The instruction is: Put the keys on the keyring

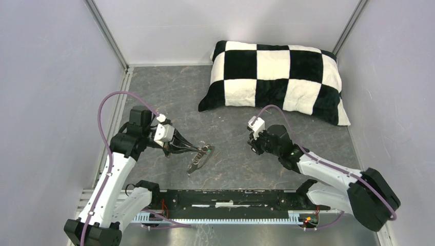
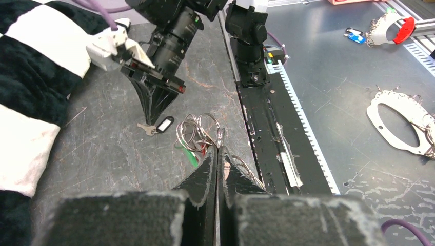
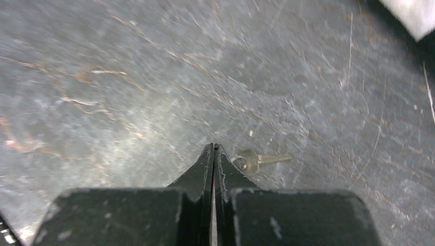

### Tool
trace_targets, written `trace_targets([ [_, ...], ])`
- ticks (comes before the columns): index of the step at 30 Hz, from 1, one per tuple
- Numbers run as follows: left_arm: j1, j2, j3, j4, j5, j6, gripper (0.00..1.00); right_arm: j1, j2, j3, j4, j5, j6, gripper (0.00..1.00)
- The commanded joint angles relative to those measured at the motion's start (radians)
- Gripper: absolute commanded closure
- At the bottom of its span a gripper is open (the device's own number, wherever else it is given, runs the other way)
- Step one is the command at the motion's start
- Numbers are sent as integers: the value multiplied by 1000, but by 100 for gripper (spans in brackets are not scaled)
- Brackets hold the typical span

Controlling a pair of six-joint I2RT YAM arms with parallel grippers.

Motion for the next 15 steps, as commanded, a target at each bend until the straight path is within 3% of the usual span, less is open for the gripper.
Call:
trace_targets([
  [1, 7, -18, 14, 8, 22, -11, 98, -3, -124, 27, -8, -147, -4, 99],
  [4, 7, -21, 14, 8, 24, -17, 98, -4, -182, 8, -56, -55, -1, 97],
  [7, 7, -28, 14, 8, 24, -16, 98, -3, -141, 9, -108, 81, 6, 62],
  [10, 7, -29, 16, 8, 24, -22, 98, -4, -55, 20, -118, 113, 18, 46],
  [15, 7, -41, 14, 8, 18, -33, 98, -3, 56, 15, -74, 119, 36, 40],
])
